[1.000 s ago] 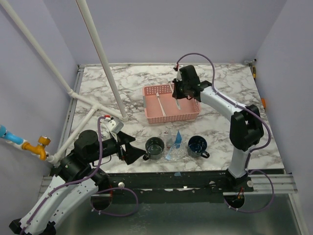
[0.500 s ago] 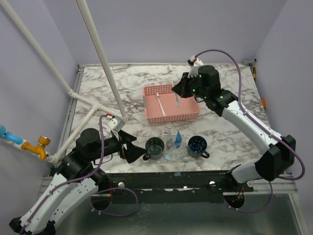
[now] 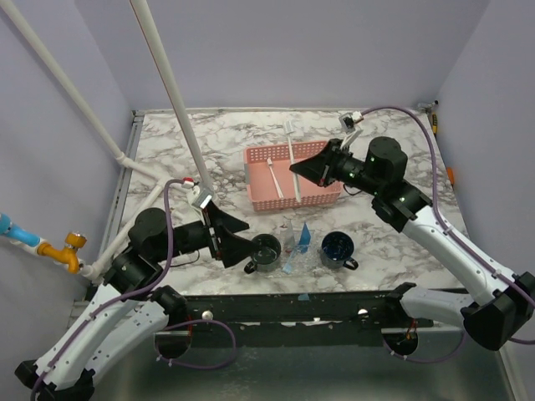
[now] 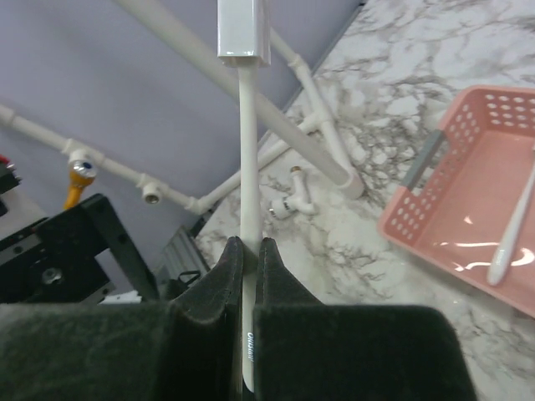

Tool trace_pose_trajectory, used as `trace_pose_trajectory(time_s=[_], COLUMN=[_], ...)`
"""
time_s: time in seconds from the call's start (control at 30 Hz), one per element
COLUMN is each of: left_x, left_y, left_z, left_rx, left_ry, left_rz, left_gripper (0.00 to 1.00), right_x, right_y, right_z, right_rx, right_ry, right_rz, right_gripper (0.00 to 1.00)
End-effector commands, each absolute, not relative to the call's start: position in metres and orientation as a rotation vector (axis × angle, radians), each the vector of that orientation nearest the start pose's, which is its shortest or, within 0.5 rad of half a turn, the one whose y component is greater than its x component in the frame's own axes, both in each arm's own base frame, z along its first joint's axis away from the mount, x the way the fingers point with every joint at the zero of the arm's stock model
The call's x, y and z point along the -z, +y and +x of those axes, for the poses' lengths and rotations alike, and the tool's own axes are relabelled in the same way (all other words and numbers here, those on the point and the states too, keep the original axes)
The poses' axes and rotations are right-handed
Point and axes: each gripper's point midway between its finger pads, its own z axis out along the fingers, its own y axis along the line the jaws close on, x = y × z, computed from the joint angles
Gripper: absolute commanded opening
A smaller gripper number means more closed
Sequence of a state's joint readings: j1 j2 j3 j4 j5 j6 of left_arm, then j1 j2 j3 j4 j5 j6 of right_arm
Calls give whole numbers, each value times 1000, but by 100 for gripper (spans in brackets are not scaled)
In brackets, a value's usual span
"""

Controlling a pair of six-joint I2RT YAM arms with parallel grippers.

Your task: Prepare toiletry sets of a toothbrush and toothpaste on the tray

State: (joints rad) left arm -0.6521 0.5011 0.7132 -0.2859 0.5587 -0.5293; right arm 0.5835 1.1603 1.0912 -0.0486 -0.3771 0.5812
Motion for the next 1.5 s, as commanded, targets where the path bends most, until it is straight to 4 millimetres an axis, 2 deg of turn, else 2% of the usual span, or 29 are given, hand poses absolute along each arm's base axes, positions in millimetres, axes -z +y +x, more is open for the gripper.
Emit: trace_pose_trajectory(time_s=[0.0,0.13,0.33,0.6,0.73,1.03,1.3,1.47], left_x=[-343,-356,-369,-382,-386,-387,-392,-387], left_y=[-237,-243,-247,-245,-242,-238,-236,-237], left_z=[100,97,98,90,85,76,71,71], left_rx=[1499,1592,1682,1748,1770,1782,1789,1780], left_ry=[1588,1541,1491,1452,1433,1424,1405,1419], left_rz=[599,586,530,517,519,540,560,564], left_gripper=[99,99,99,99,97,86,66,51], right_x=[-377,-397,-411,-422,-427,-432,-429,-426], right_y=[301,314,343,368,374,377,380,379], right_z=[236,209,172,143,140,141,141,140], right_rx=[-1437,-1577,-1731,-1871,-1874,-1871,-1863,-1851], right_ry=[1656,1579,1502,1418,1390,1369,1369,1370], right_rz=[-339,-357,-377,-392,-380,-346,-319,-308], right_gripper=[0,0,0,1,0,0,1,0])
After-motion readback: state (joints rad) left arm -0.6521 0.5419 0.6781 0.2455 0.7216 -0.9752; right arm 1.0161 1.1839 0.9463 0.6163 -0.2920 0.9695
